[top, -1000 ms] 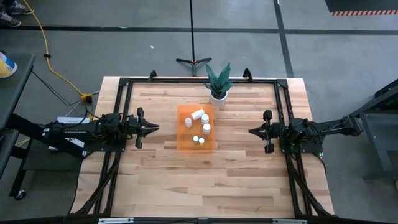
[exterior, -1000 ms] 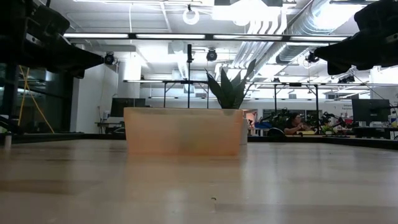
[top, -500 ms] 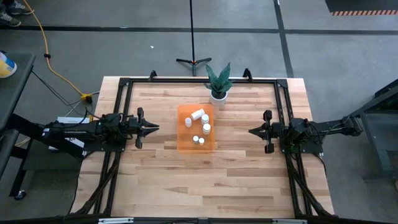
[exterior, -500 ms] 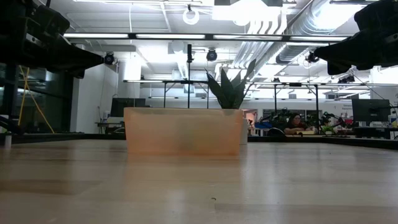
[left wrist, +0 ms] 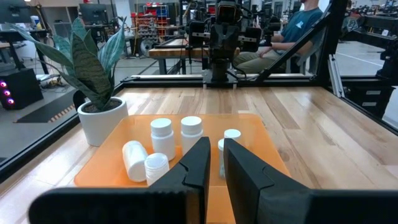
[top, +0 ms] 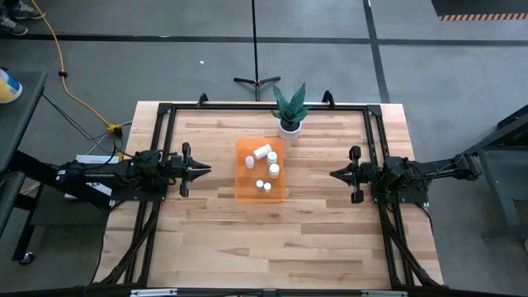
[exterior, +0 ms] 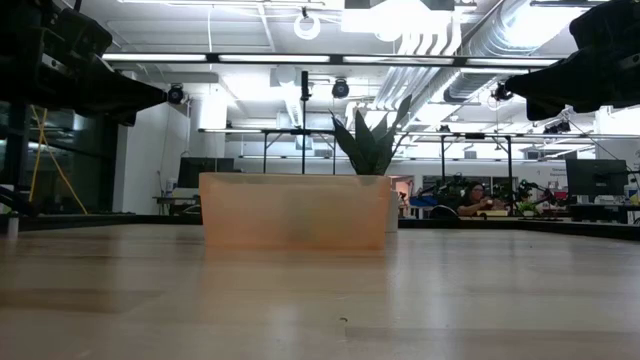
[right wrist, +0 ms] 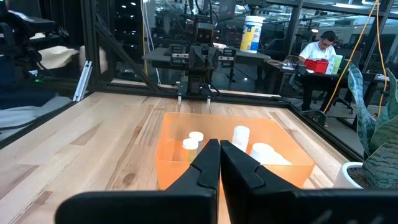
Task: Pick and place pill bottles into a basket
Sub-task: Return to Home Position
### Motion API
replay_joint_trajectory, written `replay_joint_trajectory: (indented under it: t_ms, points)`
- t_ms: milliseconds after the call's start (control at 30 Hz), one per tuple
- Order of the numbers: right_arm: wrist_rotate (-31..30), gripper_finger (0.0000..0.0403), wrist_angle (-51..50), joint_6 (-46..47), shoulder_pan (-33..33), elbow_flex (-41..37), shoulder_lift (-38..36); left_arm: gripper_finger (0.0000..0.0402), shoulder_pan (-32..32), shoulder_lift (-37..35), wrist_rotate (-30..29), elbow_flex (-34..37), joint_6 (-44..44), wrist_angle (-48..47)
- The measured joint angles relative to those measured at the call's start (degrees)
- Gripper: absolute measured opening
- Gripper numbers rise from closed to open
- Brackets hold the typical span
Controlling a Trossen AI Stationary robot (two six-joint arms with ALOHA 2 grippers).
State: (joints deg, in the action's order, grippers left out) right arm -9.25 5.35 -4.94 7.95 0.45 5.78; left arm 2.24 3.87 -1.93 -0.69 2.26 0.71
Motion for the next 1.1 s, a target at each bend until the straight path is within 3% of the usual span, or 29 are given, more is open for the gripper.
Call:
replay_joint_trajectory:
  t_ms: [1100]
  points:
    - [0.0,0.0007,0.0,0.0,0.0,0.0,0.0,0.0083,0.0,0.0,0.0,0.0,0.0,0.0]
